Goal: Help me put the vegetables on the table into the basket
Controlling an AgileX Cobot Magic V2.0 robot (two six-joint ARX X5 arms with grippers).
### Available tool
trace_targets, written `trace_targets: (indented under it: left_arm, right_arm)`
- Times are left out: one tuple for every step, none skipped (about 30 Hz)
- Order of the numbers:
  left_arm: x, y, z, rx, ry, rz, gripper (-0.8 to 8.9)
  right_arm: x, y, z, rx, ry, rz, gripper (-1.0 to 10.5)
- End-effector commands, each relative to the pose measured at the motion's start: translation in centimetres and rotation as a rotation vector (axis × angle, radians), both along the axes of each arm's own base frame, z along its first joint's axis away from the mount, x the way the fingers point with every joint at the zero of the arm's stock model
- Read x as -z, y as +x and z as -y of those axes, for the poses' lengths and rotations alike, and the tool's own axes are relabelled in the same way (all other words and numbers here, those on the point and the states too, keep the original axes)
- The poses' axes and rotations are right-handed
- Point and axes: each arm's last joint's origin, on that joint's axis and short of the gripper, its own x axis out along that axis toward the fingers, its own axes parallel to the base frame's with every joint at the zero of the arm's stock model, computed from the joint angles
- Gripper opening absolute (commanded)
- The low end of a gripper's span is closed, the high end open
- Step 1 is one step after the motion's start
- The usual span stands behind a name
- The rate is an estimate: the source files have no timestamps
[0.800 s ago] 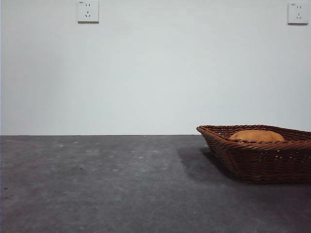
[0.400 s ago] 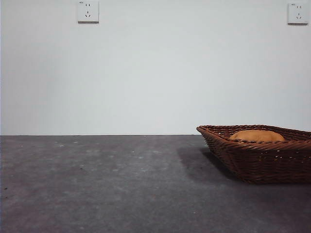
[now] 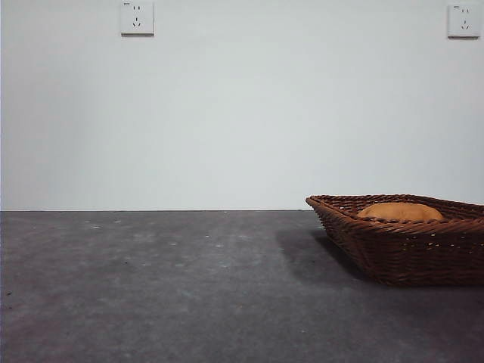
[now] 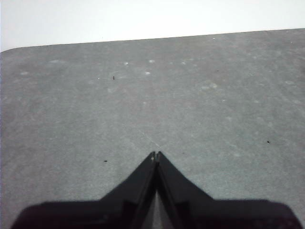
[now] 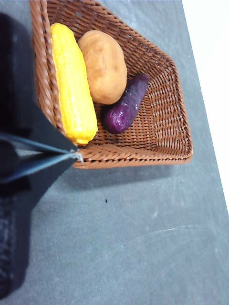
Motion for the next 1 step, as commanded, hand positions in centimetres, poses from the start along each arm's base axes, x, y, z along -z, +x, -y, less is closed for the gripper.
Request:
trace_targets:
  left_arm:
    - [0.31, 0.04, -0.01, 0.002, -0.008, -0.005, -0.04]
  right_arm:
    - [0.16, 0.04, 0.01, 0.003, 0.006, 0.0, 0.0]
